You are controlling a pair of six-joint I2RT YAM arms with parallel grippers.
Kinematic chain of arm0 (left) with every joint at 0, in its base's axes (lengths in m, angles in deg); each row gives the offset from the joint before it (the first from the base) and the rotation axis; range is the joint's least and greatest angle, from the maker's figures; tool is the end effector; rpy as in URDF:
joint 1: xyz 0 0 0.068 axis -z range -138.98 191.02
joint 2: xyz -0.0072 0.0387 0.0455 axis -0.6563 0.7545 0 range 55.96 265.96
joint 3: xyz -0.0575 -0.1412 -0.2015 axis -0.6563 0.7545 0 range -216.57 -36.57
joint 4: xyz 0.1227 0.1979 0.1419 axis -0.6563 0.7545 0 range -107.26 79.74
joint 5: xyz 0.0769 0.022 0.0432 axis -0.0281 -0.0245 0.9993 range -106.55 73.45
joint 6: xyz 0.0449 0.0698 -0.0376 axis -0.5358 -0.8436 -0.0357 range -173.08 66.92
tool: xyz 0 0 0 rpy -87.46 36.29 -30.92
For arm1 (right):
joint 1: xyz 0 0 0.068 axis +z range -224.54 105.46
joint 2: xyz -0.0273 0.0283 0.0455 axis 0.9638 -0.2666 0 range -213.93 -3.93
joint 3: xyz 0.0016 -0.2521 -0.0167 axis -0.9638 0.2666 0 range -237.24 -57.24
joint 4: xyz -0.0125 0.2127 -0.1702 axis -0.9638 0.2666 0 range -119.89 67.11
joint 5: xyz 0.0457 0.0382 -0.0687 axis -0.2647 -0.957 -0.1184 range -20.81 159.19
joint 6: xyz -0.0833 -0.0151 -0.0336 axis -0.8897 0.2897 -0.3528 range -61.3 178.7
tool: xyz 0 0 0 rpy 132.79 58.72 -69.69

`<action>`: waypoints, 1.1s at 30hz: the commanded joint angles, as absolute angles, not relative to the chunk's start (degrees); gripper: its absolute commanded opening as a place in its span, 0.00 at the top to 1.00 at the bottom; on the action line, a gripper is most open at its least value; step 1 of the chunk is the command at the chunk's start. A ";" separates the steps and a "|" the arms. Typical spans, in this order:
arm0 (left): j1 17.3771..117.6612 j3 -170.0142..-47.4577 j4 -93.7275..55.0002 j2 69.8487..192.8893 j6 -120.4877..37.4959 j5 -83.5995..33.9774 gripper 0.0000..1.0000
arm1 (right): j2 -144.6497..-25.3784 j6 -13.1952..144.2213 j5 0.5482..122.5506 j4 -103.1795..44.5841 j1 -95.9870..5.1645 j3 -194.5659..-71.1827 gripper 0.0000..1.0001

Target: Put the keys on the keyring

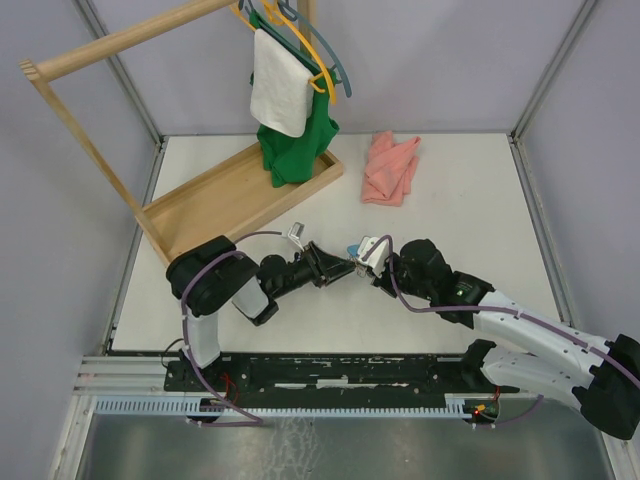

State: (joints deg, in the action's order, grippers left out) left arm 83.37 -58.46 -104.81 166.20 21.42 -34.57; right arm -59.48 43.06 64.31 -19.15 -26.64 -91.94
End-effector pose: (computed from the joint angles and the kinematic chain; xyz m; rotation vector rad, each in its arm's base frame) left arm 0.2217 -0.2362 0.0843 -0.2400 1.9049 -1.7513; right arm 0.1801 0.2096 0.1973 -1.1747 1.7996 0.4216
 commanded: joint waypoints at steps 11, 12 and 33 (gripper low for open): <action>84.08 -56.88 -116.36 161.85 19.53 -33.34 0.97 | -59.59 42.60 65.71 -21.30 -26.45 -93.16 0.99; 84.06 -56.68 -116.33 161.73 18.96 -33.38 0.97 | -59.71 42.49 66.10 -20.85 -26.46 -93.33 0.99; 85.98 -69.08 -66.60 141.14 -28.81 -39.30 0.97 | -55.87 46.88 65.67 -15.87 -26.54 -97.11 0.55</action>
State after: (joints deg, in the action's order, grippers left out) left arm 84.44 -63.75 -83.39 145.48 -11.19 -38.05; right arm -57.23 44.31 66.43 -12.29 -26.64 -94.08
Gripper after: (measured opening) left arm 0.043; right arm 0.420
